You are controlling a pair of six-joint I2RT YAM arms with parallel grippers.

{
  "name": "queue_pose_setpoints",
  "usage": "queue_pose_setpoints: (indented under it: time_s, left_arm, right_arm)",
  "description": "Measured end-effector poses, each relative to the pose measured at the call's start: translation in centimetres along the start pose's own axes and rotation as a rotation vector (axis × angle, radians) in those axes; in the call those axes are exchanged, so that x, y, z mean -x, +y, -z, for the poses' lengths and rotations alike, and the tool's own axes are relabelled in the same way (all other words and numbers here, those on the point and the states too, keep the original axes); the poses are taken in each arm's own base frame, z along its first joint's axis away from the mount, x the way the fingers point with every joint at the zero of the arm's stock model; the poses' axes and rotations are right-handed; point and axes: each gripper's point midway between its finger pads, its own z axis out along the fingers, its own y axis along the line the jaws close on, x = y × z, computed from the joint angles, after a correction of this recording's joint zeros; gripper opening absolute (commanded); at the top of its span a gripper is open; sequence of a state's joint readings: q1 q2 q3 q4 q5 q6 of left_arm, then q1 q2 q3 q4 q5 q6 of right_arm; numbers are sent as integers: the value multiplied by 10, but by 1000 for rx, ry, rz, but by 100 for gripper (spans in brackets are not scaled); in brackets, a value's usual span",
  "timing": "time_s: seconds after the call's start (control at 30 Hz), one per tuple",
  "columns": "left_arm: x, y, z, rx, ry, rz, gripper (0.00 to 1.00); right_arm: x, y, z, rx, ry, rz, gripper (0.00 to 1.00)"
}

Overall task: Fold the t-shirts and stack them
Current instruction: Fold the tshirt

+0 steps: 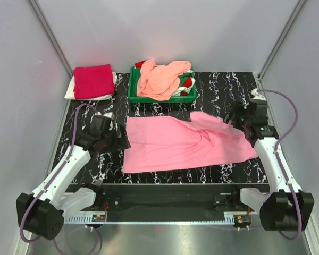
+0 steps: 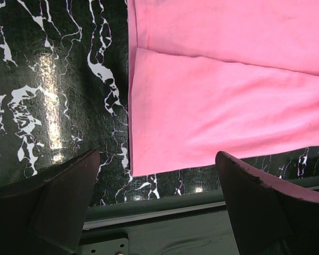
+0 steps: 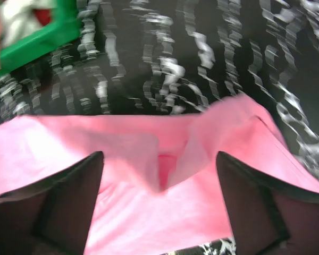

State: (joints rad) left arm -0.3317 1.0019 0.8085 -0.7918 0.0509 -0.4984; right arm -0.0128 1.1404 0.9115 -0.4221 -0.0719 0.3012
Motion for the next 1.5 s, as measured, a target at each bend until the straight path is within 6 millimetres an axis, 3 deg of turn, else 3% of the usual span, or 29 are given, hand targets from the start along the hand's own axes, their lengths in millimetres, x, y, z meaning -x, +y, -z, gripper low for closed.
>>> queue_pose_setpoints:
  time_s: [0.1,0.23,0.37,0.57,0.83,0.87,0.97,1.03,1.1,1.13,1.2,1.37,1.43,1.5]
  left_arm:
    - [0,0,0,3,-1,3,96]
    - [1,0,1,2,-8,4,96]
    - [2,0,3,-3,-20,6,96]
    - [2,1,3,1,-22,6,96]
    - [3,1,3,3,-23,6,96]
    - [3,1,3,4,-23,6,96]
    - [3,1,3,3,-24,6,96]
    - [3,1,4,3,-25,6,96]
    - [3,1,4,4,-25,6,96]
    - [3,1,4,4,-25,6,96]
    - [3,1,4,5,-26,7,96]
    - [4,2,4,10,-32,7,96]
    - [4,2,4,10,-34,7,96]
    - [4,2,4,11,-33,7,96]
  right_arm:
    - [-6,-30,2,-145,-13,-74,100]
    - [-26,-54,-33,-281,121,-139,99]
    - [-49,-46,-46,-239,229,-186,100]
    - [-55,-24,-46,-157,278,-294,98]
    - [-118,-28,-21,-169,421,-392,88]
    - [-123,-28,-20,-170,436,-401,86]
    - [-137,-29,-17,-177,471,-423,65]
    - [-142,-30,-17,-180,486,-434,43]
    - [-146,-28,-19,-170,500,-440,31]
    - [-147,-28,-22,-168,506,-448,14]
    - [-151,-26,-27,-155,523,-454,0]
    - [-157,-28,-28,-148,542,-441,0]
    - [-152,-34,-24,-170,519,-436,0]
    - [-136,-49,-17,-208,446,-465,0]
